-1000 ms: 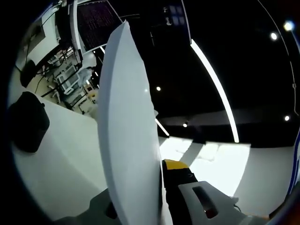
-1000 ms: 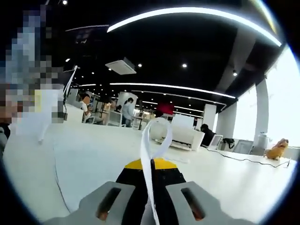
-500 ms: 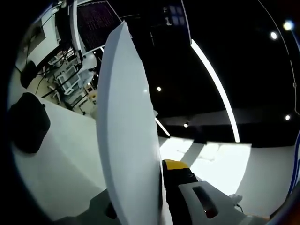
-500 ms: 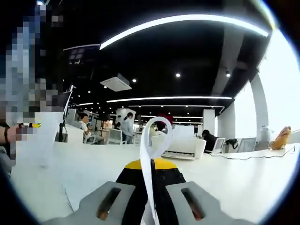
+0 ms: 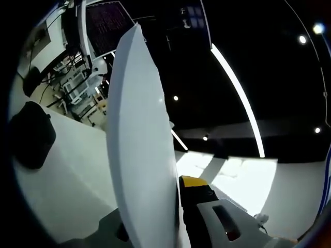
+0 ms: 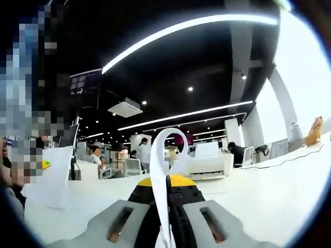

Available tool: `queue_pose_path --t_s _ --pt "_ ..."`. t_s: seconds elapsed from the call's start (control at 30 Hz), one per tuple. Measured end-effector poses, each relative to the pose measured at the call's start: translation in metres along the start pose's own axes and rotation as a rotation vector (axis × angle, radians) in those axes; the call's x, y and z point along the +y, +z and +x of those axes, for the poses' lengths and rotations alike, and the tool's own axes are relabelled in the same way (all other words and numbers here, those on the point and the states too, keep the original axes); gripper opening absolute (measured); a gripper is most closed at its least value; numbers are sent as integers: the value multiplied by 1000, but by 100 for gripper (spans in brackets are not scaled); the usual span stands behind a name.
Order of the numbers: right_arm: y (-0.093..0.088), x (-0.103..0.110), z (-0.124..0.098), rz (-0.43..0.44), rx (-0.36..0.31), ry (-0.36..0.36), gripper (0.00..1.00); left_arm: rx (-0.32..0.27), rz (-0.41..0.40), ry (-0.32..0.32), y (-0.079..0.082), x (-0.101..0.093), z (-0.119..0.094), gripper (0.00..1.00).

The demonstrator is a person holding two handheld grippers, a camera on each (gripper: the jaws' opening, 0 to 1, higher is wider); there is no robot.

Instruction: Organize the stack of printing papers by aligning and flattening the scattered papers on the table

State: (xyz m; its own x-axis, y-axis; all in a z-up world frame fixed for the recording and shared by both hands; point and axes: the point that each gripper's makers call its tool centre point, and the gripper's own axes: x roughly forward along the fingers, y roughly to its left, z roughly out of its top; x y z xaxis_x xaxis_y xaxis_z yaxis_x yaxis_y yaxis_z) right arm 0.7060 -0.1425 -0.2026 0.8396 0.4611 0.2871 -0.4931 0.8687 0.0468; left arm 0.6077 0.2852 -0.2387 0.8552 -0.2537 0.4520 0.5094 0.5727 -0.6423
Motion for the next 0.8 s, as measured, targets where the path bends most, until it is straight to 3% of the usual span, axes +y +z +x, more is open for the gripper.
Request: queue_pose_path --t_s 0.4,0.8 --pt "5 16 6 29 -22 31 0 -2 -5 -2 1 0 0 8" --pt "23 27 6 94 -81 50 0 -4 -7 -4 1 0 0 8"
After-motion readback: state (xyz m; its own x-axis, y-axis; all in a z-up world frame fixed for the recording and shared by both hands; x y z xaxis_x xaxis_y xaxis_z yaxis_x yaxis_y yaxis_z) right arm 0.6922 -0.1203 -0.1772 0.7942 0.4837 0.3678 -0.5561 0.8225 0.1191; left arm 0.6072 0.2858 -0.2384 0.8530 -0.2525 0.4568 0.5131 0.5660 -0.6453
